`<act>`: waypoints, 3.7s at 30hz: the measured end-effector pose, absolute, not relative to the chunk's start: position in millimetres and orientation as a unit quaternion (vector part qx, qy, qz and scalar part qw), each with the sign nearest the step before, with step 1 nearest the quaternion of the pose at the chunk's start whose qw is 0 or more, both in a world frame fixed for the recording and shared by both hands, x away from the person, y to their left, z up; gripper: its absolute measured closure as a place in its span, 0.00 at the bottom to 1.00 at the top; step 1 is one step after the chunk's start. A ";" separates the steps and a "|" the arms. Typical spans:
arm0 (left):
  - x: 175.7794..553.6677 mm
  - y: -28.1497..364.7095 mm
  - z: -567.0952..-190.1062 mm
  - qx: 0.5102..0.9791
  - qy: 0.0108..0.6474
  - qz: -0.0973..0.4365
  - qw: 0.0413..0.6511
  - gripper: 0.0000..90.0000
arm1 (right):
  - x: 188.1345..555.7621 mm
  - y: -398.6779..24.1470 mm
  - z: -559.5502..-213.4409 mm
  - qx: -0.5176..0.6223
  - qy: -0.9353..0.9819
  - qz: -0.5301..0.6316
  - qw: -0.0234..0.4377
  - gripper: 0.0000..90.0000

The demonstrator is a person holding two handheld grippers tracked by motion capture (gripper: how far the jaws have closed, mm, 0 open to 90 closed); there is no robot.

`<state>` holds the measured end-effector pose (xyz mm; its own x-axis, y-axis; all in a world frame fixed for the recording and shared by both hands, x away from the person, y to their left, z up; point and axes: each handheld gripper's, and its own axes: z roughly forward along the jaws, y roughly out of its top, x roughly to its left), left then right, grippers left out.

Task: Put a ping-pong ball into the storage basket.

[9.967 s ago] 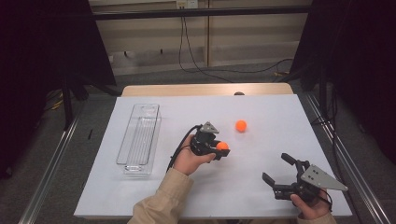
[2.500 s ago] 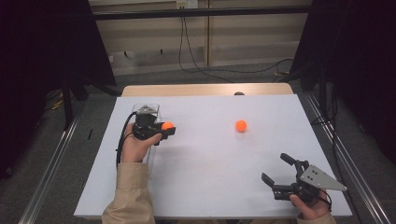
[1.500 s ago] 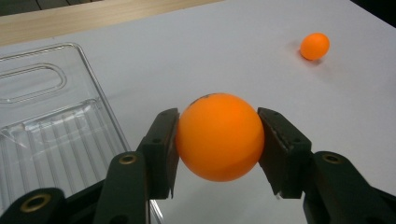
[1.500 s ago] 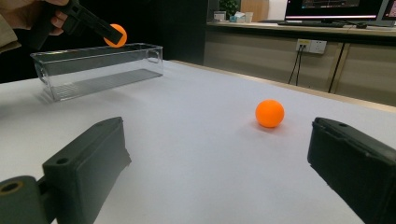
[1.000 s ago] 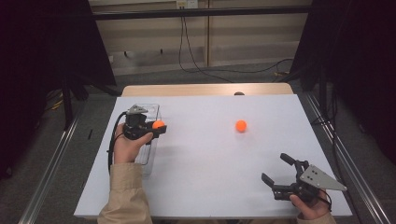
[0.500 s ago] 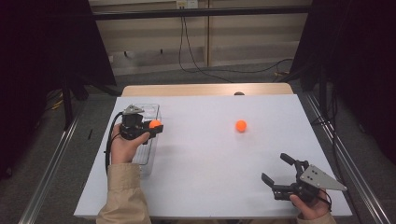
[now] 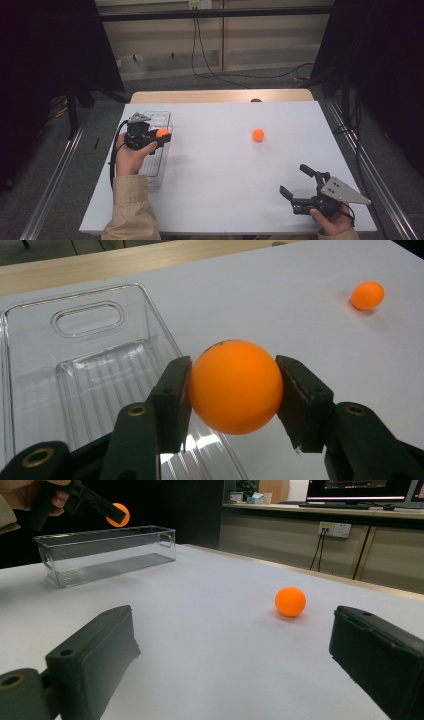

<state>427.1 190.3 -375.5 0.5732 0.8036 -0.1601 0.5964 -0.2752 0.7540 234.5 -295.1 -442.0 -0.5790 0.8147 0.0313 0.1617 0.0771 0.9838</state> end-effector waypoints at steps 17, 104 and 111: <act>429.2 196.9 -381.3 0.786 0.453 0.139 0.397 0.56 | 234.6 -294.4 -442.1 0.361 0.676 0.576 0.282 0.04; 428.2 157.4 -382.1 0.798 0.429 0.112 0.408 0.20 | 235.1 -293.7 -442.3 0.355 0.681 0.575 0.282 0.05; 429.8 149.5 -385.6 0.799 0.429 0.108 0.406 0.17 | 235.1 -293.4 -442.3 0.356 0.680 0.575 0.282 0.05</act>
<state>429.8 149.5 -385.6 0.6088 0.7737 -0.1756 0.5977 -0.3018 0.7427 235.1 -293.4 -442.3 -0.5864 0.8097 0.0254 0.1606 0.0854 0.9833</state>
